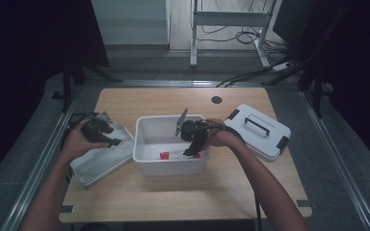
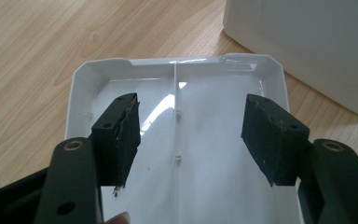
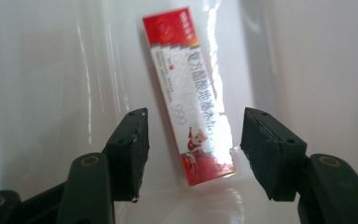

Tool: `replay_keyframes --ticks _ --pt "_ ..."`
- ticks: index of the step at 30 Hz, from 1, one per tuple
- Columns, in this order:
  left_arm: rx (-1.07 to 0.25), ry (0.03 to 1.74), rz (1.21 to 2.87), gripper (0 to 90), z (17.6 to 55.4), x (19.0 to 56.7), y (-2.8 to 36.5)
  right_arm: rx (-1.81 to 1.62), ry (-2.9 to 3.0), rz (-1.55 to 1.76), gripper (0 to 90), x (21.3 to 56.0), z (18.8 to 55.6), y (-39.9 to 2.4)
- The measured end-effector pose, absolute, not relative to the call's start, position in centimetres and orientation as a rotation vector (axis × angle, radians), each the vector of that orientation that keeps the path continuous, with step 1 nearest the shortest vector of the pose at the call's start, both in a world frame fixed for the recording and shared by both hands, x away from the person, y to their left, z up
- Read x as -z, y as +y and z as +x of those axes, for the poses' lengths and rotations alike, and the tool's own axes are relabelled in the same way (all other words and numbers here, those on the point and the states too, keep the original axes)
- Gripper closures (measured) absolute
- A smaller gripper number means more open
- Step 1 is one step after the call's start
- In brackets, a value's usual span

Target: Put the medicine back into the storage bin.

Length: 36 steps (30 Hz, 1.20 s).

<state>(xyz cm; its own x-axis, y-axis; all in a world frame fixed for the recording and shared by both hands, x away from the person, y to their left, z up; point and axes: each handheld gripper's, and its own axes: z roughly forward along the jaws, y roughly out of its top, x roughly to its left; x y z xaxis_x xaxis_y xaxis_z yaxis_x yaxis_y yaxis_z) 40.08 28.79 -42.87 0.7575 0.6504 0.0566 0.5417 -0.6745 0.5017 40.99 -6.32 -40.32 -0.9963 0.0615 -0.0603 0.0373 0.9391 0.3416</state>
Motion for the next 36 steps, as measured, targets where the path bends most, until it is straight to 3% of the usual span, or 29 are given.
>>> replay_keyframes --ticks 13,36 --pt "-0.336 0.954 2.49 37.7 39.4 43.1 30.6 -0.773 2.904 0.236 37.9 37.3 40.4 -8.8" --pt "-0.234 1.037 2.561 44.3 38.6 45.5 31.4 -0.916 2.802 0.341 33.9 35.5 39.3 -10.9"
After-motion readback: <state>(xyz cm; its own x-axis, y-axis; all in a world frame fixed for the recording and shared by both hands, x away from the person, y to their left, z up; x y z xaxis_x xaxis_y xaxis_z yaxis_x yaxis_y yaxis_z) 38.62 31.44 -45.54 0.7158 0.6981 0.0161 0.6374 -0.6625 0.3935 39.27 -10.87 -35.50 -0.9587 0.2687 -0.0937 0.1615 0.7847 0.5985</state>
